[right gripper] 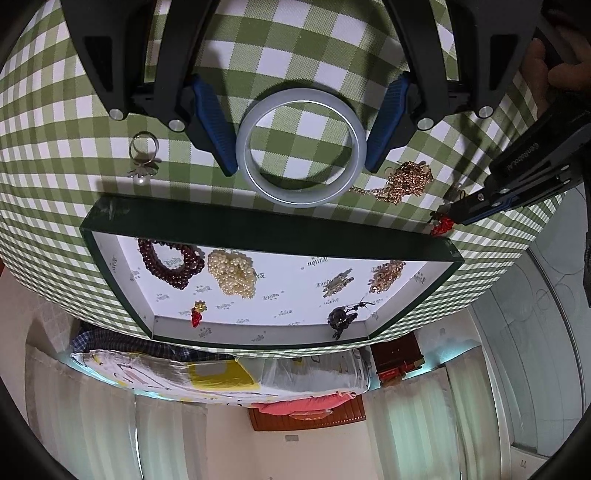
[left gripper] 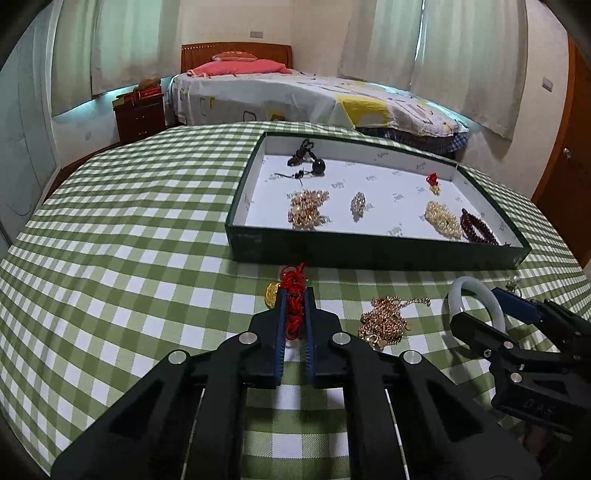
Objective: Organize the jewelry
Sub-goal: 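Grasp the red knot gold charm with left tool while right tool grasps the white jade bangle, then place the red knot charm in the box with left tool while right tool places the bangle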
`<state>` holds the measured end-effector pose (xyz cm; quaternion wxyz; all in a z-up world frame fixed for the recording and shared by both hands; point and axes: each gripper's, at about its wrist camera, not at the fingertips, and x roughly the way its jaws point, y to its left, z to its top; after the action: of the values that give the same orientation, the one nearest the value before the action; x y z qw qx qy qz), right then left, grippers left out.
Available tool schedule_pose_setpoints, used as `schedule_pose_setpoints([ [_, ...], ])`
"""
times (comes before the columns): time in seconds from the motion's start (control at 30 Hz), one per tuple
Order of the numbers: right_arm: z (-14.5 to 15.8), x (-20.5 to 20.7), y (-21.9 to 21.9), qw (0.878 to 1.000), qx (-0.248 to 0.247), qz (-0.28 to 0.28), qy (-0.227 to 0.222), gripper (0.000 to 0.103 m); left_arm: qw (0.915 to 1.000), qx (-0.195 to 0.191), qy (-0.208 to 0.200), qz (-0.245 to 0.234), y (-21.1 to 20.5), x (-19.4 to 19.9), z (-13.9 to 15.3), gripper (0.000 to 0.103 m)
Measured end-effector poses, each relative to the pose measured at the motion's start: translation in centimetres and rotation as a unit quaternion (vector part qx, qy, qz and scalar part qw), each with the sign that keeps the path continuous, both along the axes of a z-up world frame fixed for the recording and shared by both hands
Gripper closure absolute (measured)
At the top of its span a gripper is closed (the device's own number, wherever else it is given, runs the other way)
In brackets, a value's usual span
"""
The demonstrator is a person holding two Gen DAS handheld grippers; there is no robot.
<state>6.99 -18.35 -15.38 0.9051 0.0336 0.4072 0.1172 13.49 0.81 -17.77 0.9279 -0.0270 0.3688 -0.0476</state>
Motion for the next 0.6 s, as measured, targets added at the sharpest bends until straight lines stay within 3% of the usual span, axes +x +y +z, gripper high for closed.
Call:
schedule_pose_setpoints([
  [0.6, 2.7, -0.9, -0.2, 0.999, -0.006, -0.006, -0.053, 0.034, 0.9985, -0.011, -0.053, -0.003, 0.2, -1.3, 3.7, 0.094],
])
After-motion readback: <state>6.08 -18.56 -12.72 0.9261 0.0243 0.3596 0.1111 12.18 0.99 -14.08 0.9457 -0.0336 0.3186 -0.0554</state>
